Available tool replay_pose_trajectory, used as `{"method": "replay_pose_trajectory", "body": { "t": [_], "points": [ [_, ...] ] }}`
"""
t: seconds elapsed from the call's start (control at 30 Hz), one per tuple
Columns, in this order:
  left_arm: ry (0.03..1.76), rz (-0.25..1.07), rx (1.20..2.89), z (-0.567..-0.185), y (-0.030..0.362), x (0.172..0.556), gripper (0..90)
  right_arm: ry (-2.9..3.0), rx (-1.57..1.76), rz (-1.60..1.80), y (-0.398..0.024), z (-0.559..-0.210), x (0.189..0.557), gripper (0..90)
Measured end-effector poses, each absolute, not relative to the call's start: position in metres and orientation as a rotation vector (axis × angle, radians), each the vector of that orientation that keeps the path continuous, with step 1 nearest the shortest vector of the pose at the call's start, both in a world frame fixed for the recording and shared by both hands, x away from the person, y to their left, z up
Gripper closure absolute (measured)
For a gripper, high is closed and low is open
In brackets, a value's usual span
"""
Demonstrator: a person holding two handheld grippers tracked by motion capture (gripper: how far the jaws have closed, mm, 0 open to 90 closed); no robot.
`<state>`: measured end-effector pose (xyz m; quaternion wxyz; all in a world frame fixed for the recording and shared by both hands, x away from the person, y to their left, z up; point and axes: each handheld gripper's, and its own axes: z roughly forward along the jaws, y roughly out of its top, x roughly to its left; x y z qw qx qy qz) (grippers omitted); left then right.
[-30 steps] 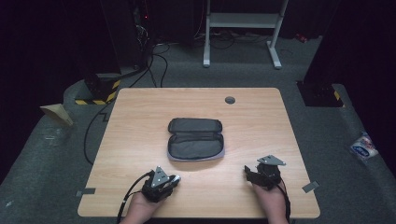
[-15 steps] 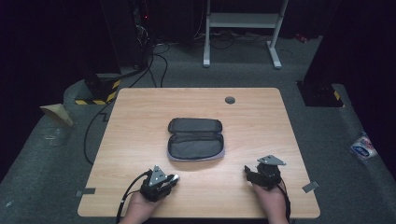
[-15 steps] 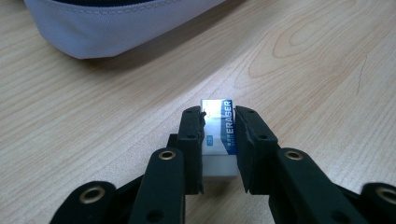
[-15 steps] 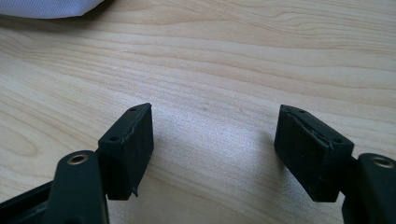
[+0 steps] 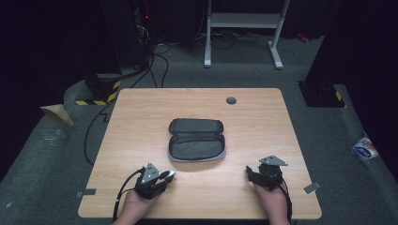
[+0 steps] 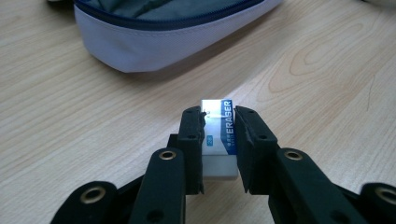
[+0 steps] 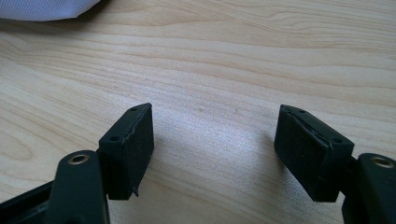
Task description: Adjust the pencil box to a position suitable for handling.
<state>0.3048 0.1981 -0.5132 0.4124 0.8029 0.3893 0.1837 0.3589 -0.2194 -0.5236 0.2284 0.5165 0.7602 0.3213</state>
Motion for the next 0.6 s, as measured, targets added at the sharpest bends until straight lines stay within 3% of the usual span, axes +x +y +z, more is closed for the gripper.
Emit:
{"method": "replay_pose_trajectory", "body": {
  "t": [0.6],
  "points": [
    [0.995, 0.513, 1.961, -0.499, 0.198, 0.309, 72.9, 2.097, 1.425, 0.888, -0.222, -0.523, 0.359, 28.6]
  ]
}}
